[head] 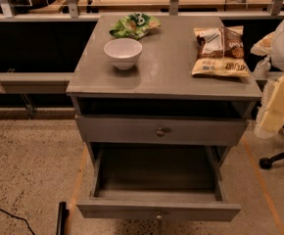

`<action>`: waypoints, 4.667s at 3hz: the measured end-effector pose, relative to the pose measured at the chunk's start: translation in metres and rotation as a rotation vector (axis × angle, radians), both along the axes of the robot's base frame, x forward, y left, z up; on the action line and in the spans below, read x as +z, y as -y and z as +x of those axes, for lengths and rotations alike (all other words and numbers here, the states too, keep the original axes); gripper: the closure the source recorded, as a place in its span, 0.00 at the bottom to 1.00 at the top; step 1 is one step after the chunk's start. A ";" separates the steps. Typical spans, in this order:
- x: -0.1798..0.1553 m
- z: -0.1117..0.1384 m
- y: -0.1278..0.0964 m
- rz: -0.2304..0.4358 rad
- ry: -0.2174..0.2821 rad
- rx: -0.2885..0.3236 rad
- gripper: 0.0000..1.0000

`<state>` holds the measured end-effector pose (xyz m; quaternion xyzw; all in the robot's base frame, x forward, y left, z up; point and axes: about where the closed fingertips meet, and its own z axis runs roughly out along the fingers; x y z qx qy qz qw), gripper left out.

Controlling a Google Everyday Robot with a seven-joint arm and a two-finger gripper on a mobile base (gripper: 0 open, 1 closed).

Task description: Close middle drawer

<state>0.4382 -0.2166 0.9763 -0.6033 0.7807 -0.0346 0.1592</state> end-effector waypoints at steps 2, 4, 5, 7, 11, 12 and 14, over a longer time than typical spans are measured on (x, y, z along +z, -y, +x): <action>-0.025 0.009 -0.019 0.065 -0.019 0.020 0.00; -0.121 0.026 -0.077 0.294 -0.047 0.089 0.00; -0.182 0.035 -0.102 0.358 -0.020 0.166 0.00; -0.251 0.057 -0.117 0.331 0.058 0.164 0.00; -0.395 0.025 -0.063 0.265 -0.038 0.112 0.00; -0.395 0.025 -0.063 0.266 -0.039 0.112 0.00; -0.424 0.026 -0.056 0.215 -0.043 0.120 0.00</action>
Offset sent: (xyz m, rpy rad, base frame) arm 0.0245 0.0496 -0.0712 0.1785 0.0713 0.0550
